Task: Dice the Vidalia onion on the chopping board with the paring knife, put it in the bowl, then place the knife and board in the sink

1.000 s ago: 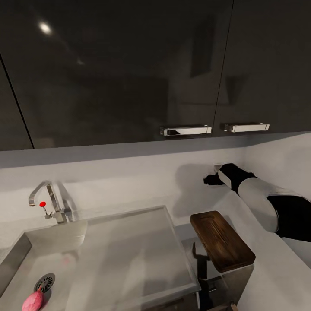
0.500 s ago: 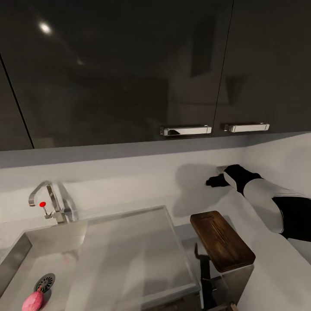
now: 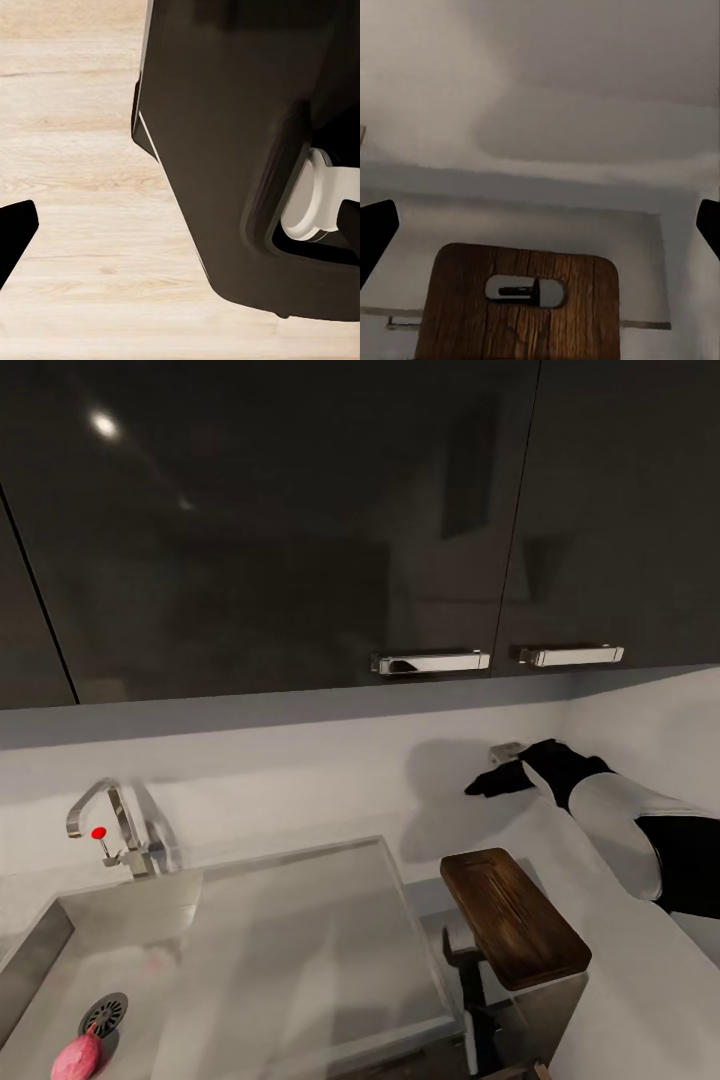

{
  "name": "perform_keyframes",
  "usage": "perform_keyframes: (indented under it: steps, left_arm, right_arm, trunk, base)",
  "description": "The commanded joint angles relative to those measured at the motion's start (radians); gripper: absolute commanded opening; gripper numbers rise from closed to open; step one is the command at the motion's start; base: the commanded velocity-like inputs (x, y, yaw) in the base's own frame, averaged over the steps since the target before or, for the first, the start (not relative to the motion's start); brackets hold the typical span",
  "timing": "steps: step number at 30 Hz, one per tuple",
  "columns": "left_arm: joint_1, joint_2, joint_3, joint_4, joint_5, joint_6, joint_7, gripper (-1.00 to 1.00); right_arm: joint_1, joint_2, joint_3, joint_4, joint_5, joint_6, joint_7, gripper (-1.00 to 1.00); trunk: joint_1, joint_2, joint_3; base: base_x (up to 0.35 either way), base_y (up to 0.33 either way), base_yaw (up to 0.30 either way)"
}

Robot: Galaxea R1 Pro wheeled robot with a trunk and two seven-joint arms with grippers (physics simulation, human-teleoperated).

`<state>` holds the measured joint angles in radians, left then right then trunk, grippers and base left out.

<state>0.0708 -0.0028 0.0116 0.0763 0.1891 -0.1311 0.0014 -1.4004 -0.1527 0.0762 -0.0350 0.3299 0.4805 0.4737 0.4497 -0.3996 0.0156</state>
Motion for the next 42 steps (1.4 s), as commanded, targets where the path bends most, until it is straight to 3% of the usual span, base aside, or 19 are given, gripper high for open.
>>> perform_keyframes:
  steps: [1, 10, 16, 20, 28, 42]
  left_arm:
    - [0.000, 0.000, 0.001, 0.002, 0.006, -0.005, 0.000, 1.00]
    - [0.000, 0.000, 0.000, 0.002, 0.006, -0.005, 0.000, 1.00]
    - [0.000, 0.000, 0.001, 0.002, 0.006, -0.005, 0.001, 1.00]
    - [0.000, 0.000, 0.001, 0.002, 0.006, -0.005, 0.001, 1.00]
    - [0.000, 0.000, 0.001, 0.002, 0.006, -0.005, 0.002, 1.00]
    - [0.000, 0.000, 0.001, 0.002, 0.006, -0.005, 0.002, 1.00]
  right_arm:
    - [0.000, -0.008, 0.008, -0.004, 0.011, 0.001, 0.033, 1.00]
    - [0.000, -0.051, 0.012, -0.008, 0.043, -0.041, 0.108, 1.00]
    - [0.000, -0.083, 0.025, -0.008, 0.145, -0.104, 0.242, 1.00]
    - [0.000, -0.113, 0.025, -0.008, 0.171, -0.152, 0.336, 1.00]
    - [0.000, -0.142, 0.025, -0.008, 0.180, -0.223, 0.471, 1.00]
    - [0.000, -0.176, 0.025, -0.008, 0.180, -0.273, 0.544, 1.00]
  trunk:
    - [0.000, 0.000, 0.000]
    - [0.000, 0.000, 0.000]
    - [0.000, 0.000, 0.000]
    - [0.000, 0.000, 0.000]
    - [0.000, 0.000, 0.000]
    - [0.000, 0.000, 0.000]
  base:
    - [0.000, 0.000, 0.000]
    - [0.000, 0.000, 0.000]
    - [0.000, 0.000, 0.000]
    - [0.000, 0.000, 0.000]
    - [0.000, 0.000, 0.000]
    - [0.000, 0.000, 0.000]
